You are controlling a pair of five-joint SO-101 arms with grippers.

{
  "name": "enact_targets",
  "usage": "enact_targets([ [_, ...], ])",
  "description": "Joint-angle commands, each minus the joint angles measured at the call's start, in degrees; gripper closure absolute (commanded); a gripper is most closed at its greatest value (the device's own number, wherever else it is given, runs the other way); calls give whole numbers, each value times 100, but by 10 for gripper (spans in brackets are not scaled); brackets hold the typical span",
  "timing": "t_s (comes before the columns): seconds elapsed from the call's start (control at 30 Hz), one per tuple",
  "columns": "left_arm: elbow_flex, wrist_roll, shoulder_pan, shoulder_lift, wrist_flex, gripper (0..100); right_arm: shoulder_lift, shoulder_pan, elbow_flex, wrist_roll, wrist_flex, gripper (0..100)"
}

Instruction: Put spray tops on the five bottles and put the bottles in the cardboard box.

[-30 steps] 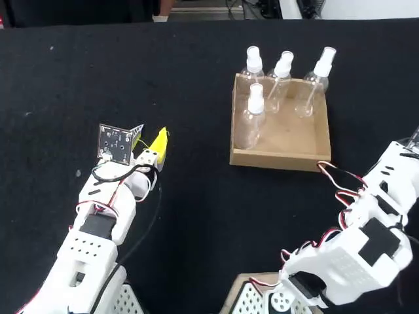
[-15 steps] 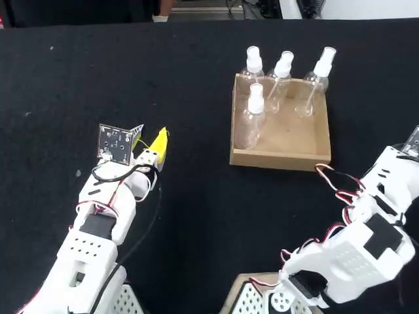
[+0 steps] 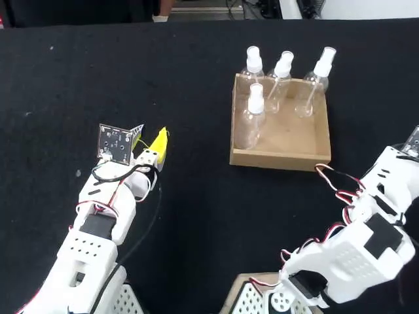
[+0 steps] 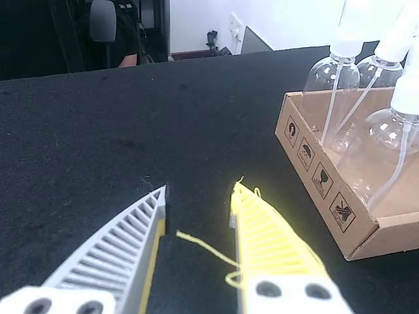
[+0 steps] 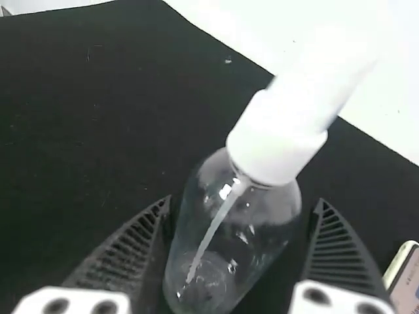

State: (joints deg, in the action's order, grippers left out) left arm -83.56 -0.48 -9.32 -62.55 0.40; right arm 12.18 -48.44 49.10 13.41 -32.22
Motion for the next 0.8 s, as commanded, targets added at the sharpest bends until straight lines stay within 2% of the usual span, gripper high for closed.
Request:
enact_targets([
  [0.0, 101, 0, -31, -53, -132, 843, -101, 18, -312, 35, -149, 715],
  [0.27, 101, 0, -31, -53, -132, 843, -681, 53, 48, 18, -114, 716],
  [0.67, 101, 0, -31, -53, -132, 843, -136, 53, -426, 44, -141, 718],
  [0.77, 101, 0, -31, -53, -132, 843, -40, 44, -462, 53, -141, 802],
])
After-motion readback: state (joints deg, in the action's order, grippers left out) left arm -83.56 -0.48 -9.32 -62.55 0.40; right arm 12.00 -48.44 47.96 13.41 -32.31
